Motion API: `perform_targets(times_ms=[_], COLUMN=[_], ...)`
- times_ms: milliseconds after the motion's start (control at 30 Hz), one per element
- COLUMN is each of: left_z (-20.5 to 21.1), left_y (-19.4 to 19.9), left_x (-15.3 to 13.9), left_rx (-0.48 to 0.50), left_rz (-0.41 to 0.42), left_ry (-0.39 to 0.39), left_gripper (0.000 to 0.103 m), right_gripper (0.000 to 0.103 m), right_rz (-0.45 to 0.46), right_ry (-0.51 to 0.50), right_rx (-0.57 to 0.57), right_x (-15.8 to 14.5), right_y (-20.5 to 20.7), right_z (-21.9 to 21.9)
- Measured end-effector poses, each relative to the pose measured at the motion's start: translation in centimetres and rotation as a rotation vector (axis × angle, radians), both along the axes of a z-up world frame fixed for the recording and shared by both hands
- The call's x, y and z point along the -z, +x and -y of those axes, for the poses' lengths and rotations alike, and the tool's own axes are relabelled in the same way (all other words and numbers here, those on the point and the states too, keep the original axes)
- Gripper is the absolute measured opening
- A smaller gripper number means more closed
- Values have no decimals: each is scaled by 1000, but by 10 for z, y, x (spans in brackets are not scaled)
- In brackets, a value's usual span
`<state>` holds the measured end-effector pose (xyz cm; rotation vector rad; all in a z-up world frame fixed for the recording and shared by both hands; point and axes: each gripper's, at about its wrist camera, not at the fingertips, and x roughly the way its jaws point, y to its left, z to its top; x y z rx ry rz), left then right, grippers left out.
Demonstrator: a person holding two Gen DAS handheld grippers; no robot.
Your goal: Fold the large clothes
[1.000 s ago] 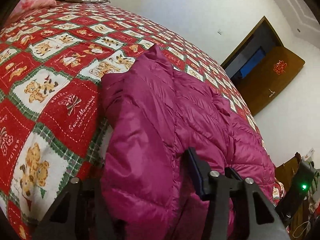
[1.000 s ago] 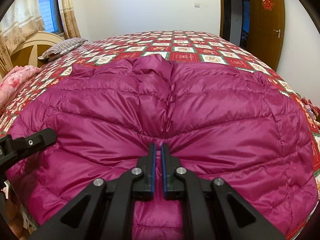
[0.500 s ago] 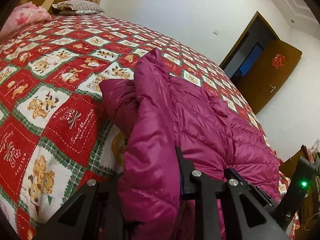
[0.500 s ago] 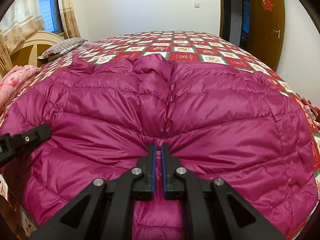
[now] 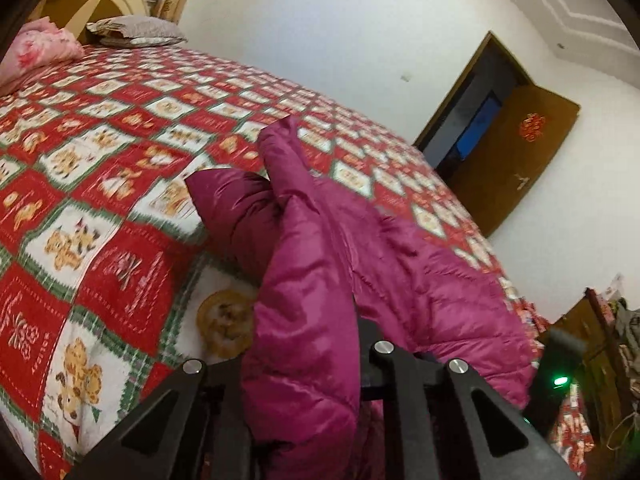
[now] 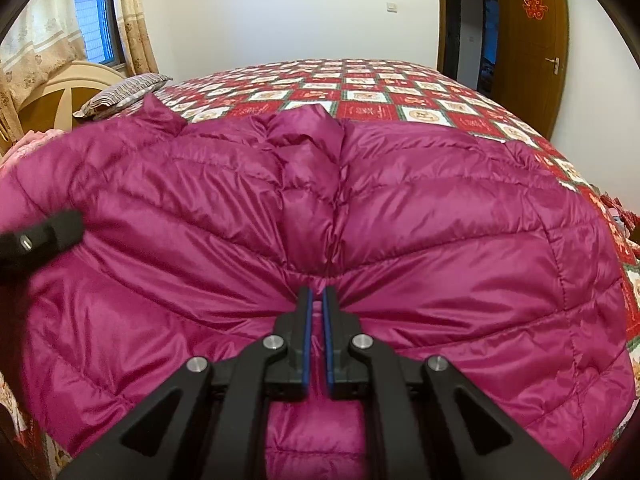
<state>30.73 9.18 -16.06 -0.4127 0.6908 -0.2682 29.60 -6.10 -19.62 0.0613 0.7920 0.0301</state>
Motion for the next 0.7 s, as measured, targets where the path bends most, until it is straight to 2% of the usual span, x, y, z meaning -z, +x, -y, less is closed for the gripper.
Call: perform_targets(times_ms=[200,700], left_z=[5,2], left_y=[-1,-2], left_x=[-10,0], left_rx=[28,-4], left_rz=[20,-15], left_ry=[5,50], left_gripper=[15,15], right_gripper=[9,9], right_rz=[-8,-1], right_ry=[-12,1], right_rx=[8,11], right_x=[0,0], right_y=[1,-1], right_z=[-1,1])
